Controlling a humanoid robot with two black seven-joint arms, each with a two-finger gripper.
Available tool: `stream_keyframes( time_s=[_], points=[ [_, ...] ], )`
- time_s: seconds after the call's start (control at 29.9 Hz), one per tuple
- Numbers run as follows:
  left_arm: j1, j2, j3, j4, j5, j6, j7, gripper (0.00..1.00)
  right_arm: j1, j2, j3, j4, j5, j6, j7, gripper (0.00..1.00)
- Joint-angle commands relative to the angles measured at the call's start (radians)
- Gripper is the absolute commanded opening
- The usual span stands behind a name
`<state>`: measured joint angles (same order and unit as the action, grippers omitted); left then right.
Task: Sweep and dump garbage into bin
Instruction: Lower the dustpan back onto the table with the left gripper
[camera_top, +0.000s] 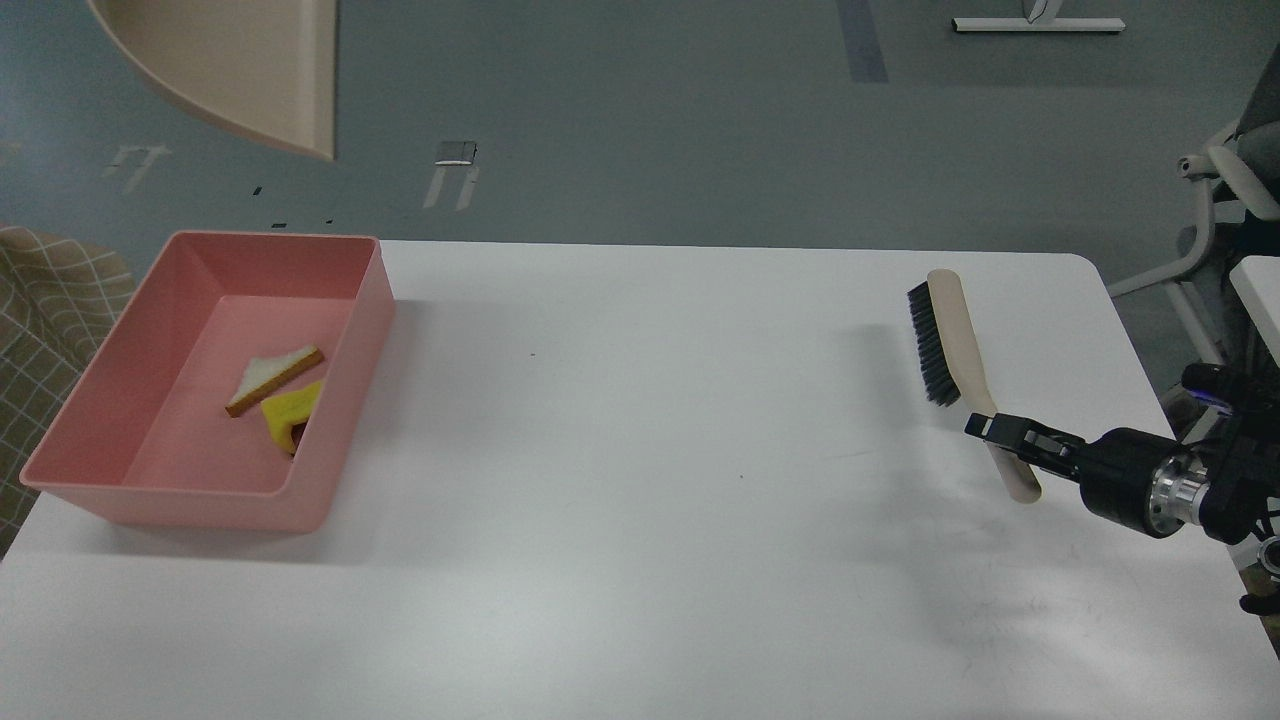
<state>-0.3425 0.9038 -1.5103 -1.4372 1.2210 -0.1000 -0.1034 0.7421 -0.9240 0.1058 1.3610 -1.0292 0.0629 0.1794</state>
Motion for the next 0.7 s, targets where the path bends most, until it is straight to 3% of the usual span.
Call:
stream_keyframes(
  time_s=[0.0,0.2,0.47,0.6,0.67],
  points=[
    [-0.058,-0.182,0.092,0.000,-0.005,-0.027,0.086,0.00,-0.003,0.001,0.000,0.001,0.000,0.000,0.000,0.04],
    [-0.116,-0.394,0.318,0.073,-0.011,0.009,0.094,0.00,-0.006,0.001,0.000,0.003,-0.002,0.002,0.000,0.04],
    [-0.101,-0.641,0.352,0.196,-0.014,0.034,0.080,0.00,-0.007,-0.001,-0.003,0.003,0.000,0.000,0.000,0.03],
    [-0.070,-0.672,0.351,0.230,-0.014,0.046,0.071,0.00,-0.007,-0.001,-0.003,0.003,0.000,0.000,0.000,0.04],
    [-0.056,-0.692,0.358,0.273,-0.012,0.062,0.045,0.00,-0.009,0.001,-0.005,0.003,0.000,0.000,0.000,0.04]
  ],
)
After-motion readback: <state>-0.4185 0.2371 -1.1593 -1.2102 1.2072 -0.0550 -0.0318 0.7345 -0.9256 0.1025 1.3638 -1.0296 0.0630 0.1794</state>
